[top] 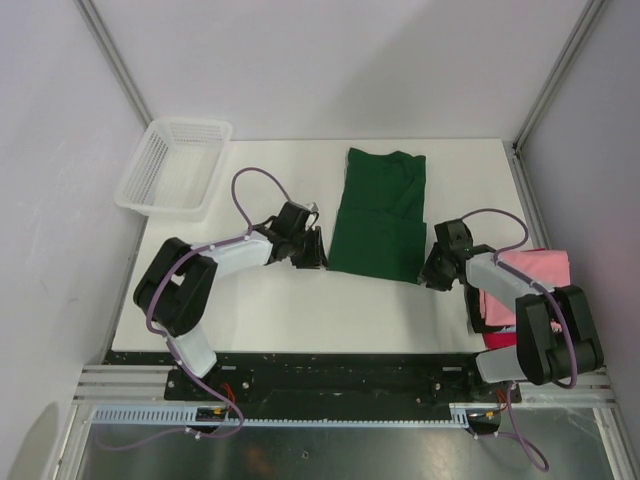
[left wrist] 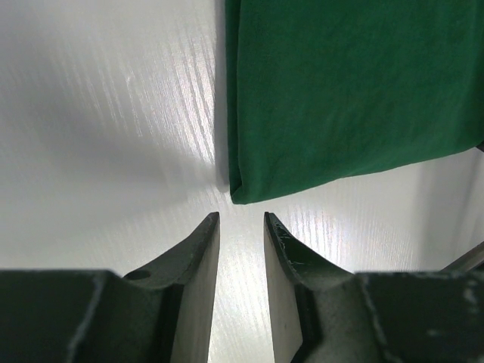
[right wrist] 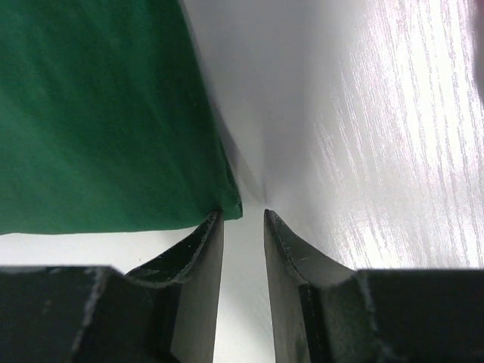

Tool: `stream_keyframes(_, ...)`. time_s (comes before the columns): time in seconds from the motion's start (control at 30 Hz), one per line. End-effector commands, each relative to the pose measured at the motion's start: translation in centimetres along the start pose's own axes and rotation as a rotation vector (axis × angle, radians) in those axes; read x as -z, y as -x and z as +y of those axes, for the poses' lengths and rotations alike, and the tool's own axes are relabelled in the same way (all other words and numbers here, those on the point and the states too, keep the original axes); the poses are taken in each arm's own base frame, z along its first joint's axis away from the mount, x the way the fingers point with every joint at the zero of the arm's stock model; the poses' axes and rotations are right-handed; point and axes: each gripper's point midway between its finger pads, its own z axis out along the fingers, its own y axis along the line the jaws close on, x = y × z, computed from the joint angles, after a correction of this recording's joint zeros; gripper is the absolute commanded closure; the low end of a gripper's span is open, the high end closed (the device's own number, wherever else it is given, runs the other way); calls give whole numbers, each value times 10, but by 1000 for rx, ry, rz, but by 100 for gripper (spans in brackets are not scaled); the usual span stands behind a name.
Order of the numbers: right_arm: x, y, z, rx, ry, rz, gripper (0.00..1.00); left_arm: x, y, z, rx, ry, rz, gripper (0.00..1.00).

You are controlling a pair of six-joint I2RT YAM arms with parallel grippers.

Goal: Fold and stack the t-shirts
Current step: Grab one side of the 2/3 rectangular tshirt with both arms

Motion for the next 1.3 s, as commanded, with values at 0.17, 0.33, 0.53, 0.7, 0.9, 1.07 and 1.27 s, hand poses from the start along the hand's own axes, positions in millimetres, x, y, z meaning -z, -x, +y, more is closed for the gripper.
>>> stream_keyframes(0.17, 12, 10, 12, -23, 50, -59, 64, 7, 5, -9, -14, -29, -32, 66)
stream_keyframes(0.33, 4, 9, 14, -24, 48, -49, 63, 7, 4, -8, -15, -29, -28, 66)
stream_keyframes(0.53, -7, 4, 11, -16, 24, -29, 63, 8, 2, -7, -14, -26, -27, 66)
stream_keyframes(0.7, -15, -4, 5, -10, -1, -18, 66, 6, -1, -5, -12, -23, -18, 66)
stream_keyframes(0.9, -15, -8, 0, 2, -25, -17, 87, 4, -5, -4, -12, -25, -4, 65)
stream_keyframes(1.07, -11, -5, -3, 4, -31, -30, 95, 1, -8, -10, -16, -42, 12, 64)
stream_keyframes(1.27, -11, -6, -3, 8, -31, -28, 97, -5, -8, -14, -15, -48, 20, 64)
